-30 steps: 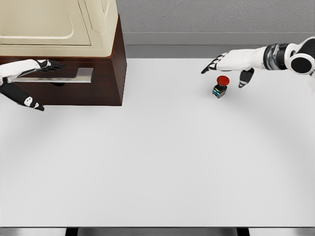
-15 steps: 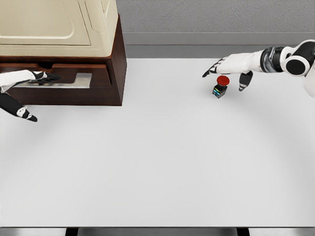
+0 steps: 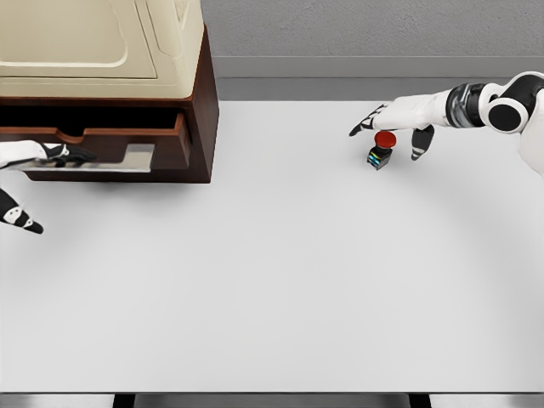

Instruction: Open the cabinet drawer with left arm, and place a switch into the drawer with right arm

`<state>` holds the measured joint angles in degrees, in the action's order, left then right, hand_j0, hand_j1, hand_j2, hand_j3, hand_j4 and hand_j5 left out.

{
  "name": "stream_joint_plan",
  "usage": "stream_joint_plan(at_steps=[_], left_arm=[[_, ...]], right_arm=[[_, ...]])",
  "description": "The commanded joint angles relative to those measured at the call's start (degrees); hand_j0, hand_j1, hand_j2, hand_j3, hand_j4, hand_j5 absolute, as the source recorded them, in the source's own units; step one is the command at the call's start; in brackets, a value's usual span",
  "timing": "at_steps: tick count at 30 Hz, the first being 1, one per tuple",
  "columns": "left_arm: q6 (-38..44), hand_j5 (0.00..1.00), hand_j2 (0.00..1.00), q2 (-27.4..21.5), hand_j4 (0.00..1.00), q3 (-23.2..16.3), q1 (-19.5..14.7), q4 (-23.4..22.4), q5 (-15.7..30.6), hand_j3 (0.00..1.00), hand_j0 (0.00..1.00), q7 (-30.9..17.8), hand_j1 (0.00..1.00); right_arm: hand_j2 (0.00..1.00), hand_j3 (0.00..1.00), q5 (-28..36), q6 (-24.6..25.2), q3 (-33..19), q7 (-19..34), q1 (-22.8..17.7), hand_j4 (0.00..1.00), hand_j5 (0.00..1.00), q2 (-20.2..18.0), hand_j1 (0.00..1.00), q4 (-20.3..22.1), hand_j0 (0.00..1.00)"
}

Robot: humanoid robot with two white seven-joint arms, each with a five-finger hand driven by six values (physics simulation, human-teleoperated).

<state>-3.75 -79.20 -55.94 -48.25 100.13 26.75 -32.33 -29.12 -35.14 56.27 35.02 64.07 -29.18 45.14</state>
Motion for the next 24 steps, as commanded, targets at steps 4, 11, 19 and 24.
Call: stream_joint_plan(at_steps=[4, 11, 19, 24], left_arm=[[-2.0, 1.0, 1.0, -1.4, 1.0, -0.1, 0.0, 0.1, 0.8, 1.0, 1.0, -2.7, 1.0], [-5.7, 1.0, 1.0, -3.9, 1.0, -1.5, 0.0, 0.9, 1.9, 1.0, 1.0, -2.7, 1.0], [-9.5, 1.0, 1.0, -6.1, 1.0, -1.5, 0.0, 0.9, 4.7, 1.0, 1.0, -2.7, 1.0], [-10.3, 1.0, 1.0, -7.0, 1.0, -1.5, 0.0, 0.9, 6.0, 1.0, 1.0, -2.7, 1.0]], right_arm=[[1.0, 1.0, 0.2, 0.1, -0.1, 0.0, -0.1, 1.0, 1.0, 0.0, 1.0, -0.1, 1.0], [1.0, 1.0, 0.1, 0.1, -0.1, 0.0, -0.1, 1.0, 1.0, 0.1, 1.0, -0.3, 1.0], [1.0, 1.0, 0.1, 0.1, -0.1, 0.0, 0.0, 1.0, 1.0, 0.1, 1.0, -0.3, 1.0], [1.0, 1.0, 0.1, 0.1, -0.1, 0.0, 0.0, 1.0, 1.0, 0.0, 1.0, -0.3, 1.0]])
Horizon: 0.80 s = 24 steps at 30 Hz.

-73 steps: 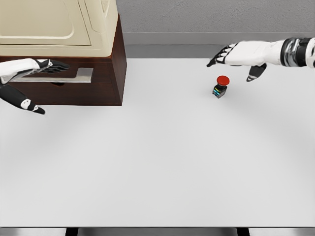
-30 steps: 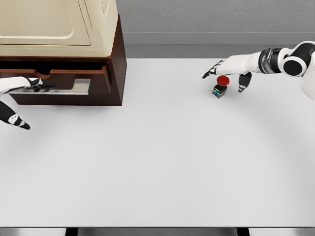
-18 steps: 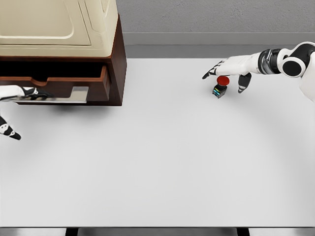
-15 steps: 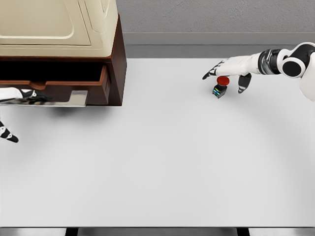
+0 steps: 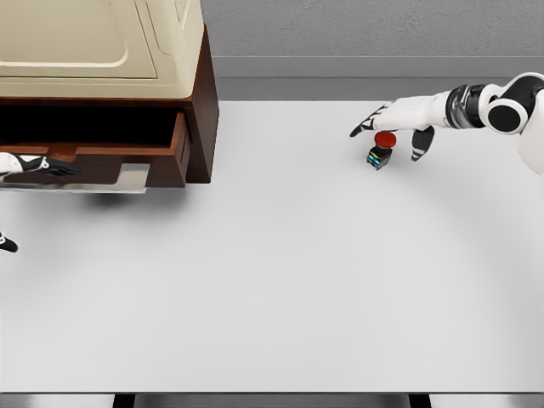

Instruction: Open the cabinet drawer with left arm, and place a switch into the drawer with right arm

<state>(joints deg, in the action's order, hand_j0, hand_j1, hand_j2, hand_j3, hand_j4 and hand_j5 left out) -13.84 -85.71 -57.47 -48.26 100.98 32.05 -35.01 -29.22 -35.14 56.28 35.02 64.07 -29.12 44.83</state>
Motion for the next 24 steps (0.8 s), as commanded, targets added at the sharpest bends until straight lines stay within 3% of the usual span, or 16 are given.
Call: stream_joint_plan(at_steps=[1, 9, 13, 17, 21, 24], left_arm=[[-0.5, 1.0, 1.0, -0.5, 1.0, 0.1, 0.0, 0.0, 0.8, 1.0, 1.0, 0.0, 1.0], [-6.6, 1.0, 1.0, -3.4, 1.0, 0.2, -0.5, 0.0, 7.8, 1.0, 1.0, 0.0, 1.0], [-11.5, 1.0, 1.0, -6.0, 1.0, 0.1, -0.3, 0.1, 7.8, 1.0, 1.0, 0.0, 1.0], [-15.2, 1.0, 1.0, -6.6, 1.0, -1.2, -0.1, 0.0, 7.4, 1.0, 1.0, 0.0, 1.0], [-21.2, 1.0, 1.0, -6.7, 1.0, -2.9, 0.4, 0.0, 6.4, 1.0, 1.0, 0.0, 1.0], [-21.2, 1.0, 1.0, -6.7, 1.0, -4.6, 1.2, 0.0, 4.0, 1.0, 1.0, 0.0, 1.0]], right_arm=[[1.0, 1.0, 0.2, 0.1, -0.1, 0.0, 0.0, 1.0, 1.0, -0.1, 1.0, 0.0, 1.0], [1.0, 1.0, 0.1, 0.1, -0.1, 0.0, -0.1, 1.0, 1.0, -0.1, 1.0, -0.1, 1.0], [0.95, 0.95, 0.1, 0.1, -0.1, 0.0, -0.2, 0.95, 0.95, 0.0, 0.95, -0.5, 0.95], [0.82, 0.82, 0.2, 0.1, -0.2, 0.0, -0.2, 0.82, 0.82, 0.0, 0.82, -0.5, 0.82], [0.82, 0.82, 0.2, 0.1, -0.2, 0.0, -0.3, 0.82, 0.82, 0.0, 0.82, -1.0, 0.82], [0.82, 0.82, 0.2, 0.1, -0.2, 0.0, -0.3, 0.82, 0.82, 0.1, 0.82, -1.4, 0.82]])
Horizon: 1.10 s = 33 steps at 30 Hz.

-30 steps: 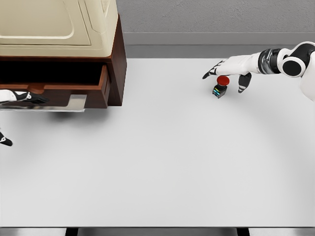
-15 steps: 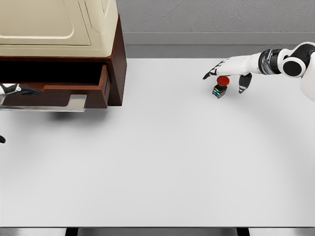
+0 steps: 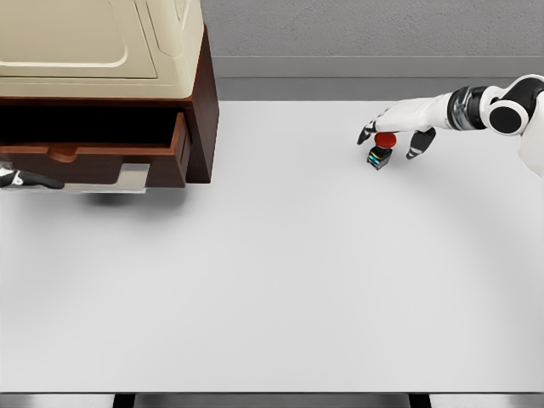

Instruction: Open the cabinet drawer with left arm, and place a switch into the drawer with right arm

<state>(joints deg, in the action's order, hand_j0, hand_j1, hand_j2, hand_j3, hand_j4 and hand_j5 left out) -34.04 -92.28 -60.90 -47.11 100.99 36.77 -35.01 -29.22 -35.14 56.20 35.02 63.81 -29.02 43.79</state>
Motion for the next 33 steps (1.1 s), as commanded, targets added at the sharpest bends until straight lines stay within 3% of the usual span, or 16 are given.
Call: stream_joint_plan(at_steps=[1, 8, 10, 19, 22, 28, 33], left_arm=[[-1.0, 1.0, 1.0, 0.0, 1.0, -1.3, 0.1, 0.0, -1.5, 1.0, 1.0, 0.0, 1.0], [-1.0, 1.0, 1.0, 3.3, 1.0, -2.0, 2.6, 0.0, -5.7, 1.0, 1.0, 0.0, 1.0], [-1.0, 1.0, 1.0, 4.6, 1.0, -2.1, 4.8, 0.0, -5.9, 1.0, 1.0, 0.0, 1.0], [-1.0, 1.0, 1.0, 6.0, 1.0, -4.0, 5.4, 0.0, -10.8, 1.0, 1.0, 0.0, 1.0], [-1.0, 1.0, 1.0, 6.1, 1.0, -4.1, 5.4, 0.0, -10.9, 1.0, 1.0, 0.0, 1.0], [-1.0, 1.0, 1.0, 6.2, 1.0, -4.5, 5.4, 0.0, -10.9, 1.0, 1.0, 0.0, 1.0], [-1.0, 1.0, 1.0, 6.1, 1.0, -4.5, 5.4, 0.0, -10.9, 1.0, 1.0, 0.0, 1.0]], right_arm=[[0.82, 0.82, 0.2, 0.1, -0.1, 0.0, 0.0, 0.82, 0.82, 0.0, 0.82, -0.4, 0.82], [0.76, 0.76, 0.2, 0.1, 0.0, 0.0, 0.0, 0.76, 0.76, 0.0, 0.76, -0.7, 0.76], [0.74, 0.74, 0.2, 0.1, -0.1, 0.0, 0.0, 0.74, 0.74, 0.0, 0.74, -0.7, 0.74], [0.73, 0.73, 0.2, 0.1, -0.3, 0.0, 0.0, 0.73, 0.73, 1.8, 0.73, -2.0, 0.73], [0.67, 0.67, 0.2, 0.1, -0.3, 0.0, 0.0, 0.67, 0.67, 1.9, 0.67, -2.4, 0.67], [0.67, 0.67, 0.1, 0.1, -0.4, 0.0, 0.1, 0.67, 0.67, 1.9, 0.67, -3.3, 0.67], [0.61, 0.61, 0.1, 0.1, -0.4, 0.0, 0.1, 0.61, 0.61, 2.1, 0.61, -3.4, 0.61]])
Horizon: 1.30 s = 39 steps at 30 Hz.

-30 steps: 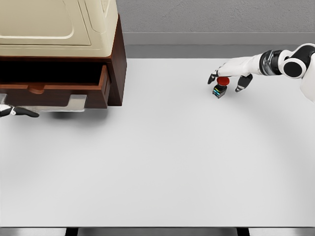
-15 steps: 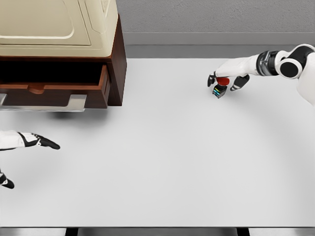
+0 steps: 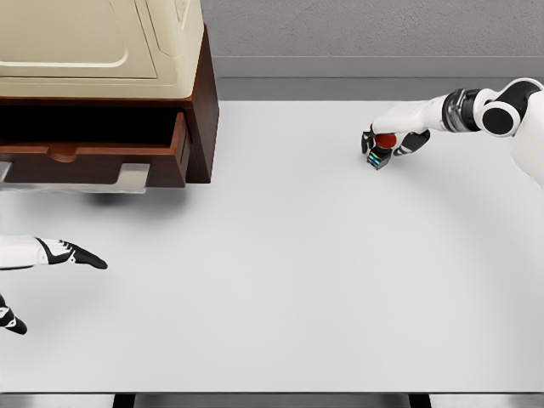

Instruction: Open the cabinet drawer with left arm, and place a switch into the drawer with right arm

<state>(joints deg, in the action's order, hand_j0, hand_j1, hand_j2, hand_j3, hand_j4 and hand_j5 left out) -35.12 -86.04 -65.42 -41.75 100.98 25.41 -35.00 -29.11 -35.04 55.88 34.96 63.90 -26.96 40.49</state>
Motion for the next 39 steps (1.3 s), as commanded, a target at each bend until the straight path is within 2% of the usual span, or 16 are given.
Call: stream_joint_plan(at_steps=[1, 7, 12, 15, 19, 20, 23, 26, 29, 33, 34, 37, 39], left_arm=[[0.1, 1.0, 1.0, 0.0, 1.0, 0.0, 0.0, 0.0, 0.4, 1.0, 1.0, 0.0, 1.0], [0.1, 1.0, 1.0, 0.0, 1.0, 0.0, 0.0, 0.0, 0.4, 1.0, 1.0, 0.0, 1.0], [0.1, 1.0, 1.0, 0.1, 1.0, 0.0, 0.0, 0.0, 0.4, 1.0, 1.0, 0.0, 1.0], [0.1, 1.0, 1.0, 0.1, 1.0, 0.0, 0.0, 0.0, 0.4, 1.0, 1.0, 0.0, 1.0], [0.1, 1.0, 1.0, 0.1, 1.0, 0.0, 0.0, 0.0, 0.4, 1.0, 1.0, 0.0, 1.0], [0.1, 1.0, 1.0, 0.1, 1.0, 0.0, 0.0, 0.0, 0.4, 1.0, 1.0, 0.0, 1.0], [0.1, 1.0, 1.0, 0.1, 1.0, 0.0, 0.0, 0.0, 0.4, 1.0, 1.0, 0.0, 1.0], [0.1, 1.0, 1.0, 0.1, 1.0, 0.0, 0.0, 0.0, 0.4, 1.0, 1.0, 0.0, 1.0], [0.1, 1.0, 1.0, 0.1, 1.0, 0.0, 0.0, 0.0, 0.4, 1.0, 1.0, 0.0, 1.0], [0.1, 1.0, 1.0, 0.1, 1.0, 0.0, 0.0, 0.0, 0.4, 1.0, 1.0, 0.0, 1.0], [0.1, 1.0, 1.0, 0.1, 1.0, 0.0, 0.0, 0.0, 0.4, 1.0, 1.0, 0.0, 1.0], [0.1, 1.0, 1.0, 0.1, 1.0, 0.0, 0.0, 0.0, 0.4, 1.0, 1.0, 0.0, 1.0], [0.1, 1.0, 1.0, 0.1, 1.0, 0.0, 0.0, 0.0, 0.4, 1.0, 1.0, 0.0, 1.0]], right_arm=[[0.6, 0.6, 0.0, 0.0, -0.1, 0.0, 0.0, 0.6, 0.6, 0.1, 0.6, -0.2, 0.6], [0.58, 0.58, 0.1, 0.0, -0.1, 0.0, 0.0, 0.58, 0.58, 0.1, 0.58, -0.2, 0.58], [0.55, 0.55, 0.1, 0.0, -0.1, 0.0, 0.0, 0.55, 0.55, 0.4, 0.55, -0.2, 0.55], [0.49, 0.49, 0.1, 0.0, -0.2, 0.0, 0.0, 0.49, 0.49, 0.4, 0.49, -0.2, 0.49], [0.48, 0.48, 0.3, 0.0, -0.6, 0.0, 0.1, 0.48, 0.48, 0.4, 0.48, 0.3, 0.48], [0.43, 0.43, 0.6, 0.0, -0.7, 0.0, 0.1, 0.43, 0.43, 0.5, 0.43, 0.4, 0.43], [0.38, 0.38, 0.7, 0.0, -2.3, 0.0, 0.2, 0.38, 0.38, 0.9, 0.38, 0.6, 0.38], [0.37, 0.37, 0.7, 0.0, -2.5, 0.0, 0.1, 0.37, 0.37, 0.9, 0.37, 2.8, 0.37], [0.38, 0.38, 0.7, 0.0, -6.5, 0.0, -0.2, 0.38, 0.38, 0.8, 0.38, 3.6, 0.38], [0.38, 0.38, 0.7, 0.0, -6.7, 0.0, -0.4, 0.38, 0.38, 0.5, 0.38, 8.4, 0.38], [0.38, 0.38, 0.8, 0.0, -8.3, 0.0, -0.6, 0.38, 0.38, 0.4, 0.38, 9.9, 0.38], [0.38, 0.38, 0.7, 0.0, -8.9, 0.0, -1.3, 0.38, 0.38, 0.1, 0.38, 11.7, 0.38], [0.41, 0.41, 0.8, 0.0, -9.0, 0.0, -1.4, 0.41, 0.41, 0.0, 0.41, 15.1, 0.41]])
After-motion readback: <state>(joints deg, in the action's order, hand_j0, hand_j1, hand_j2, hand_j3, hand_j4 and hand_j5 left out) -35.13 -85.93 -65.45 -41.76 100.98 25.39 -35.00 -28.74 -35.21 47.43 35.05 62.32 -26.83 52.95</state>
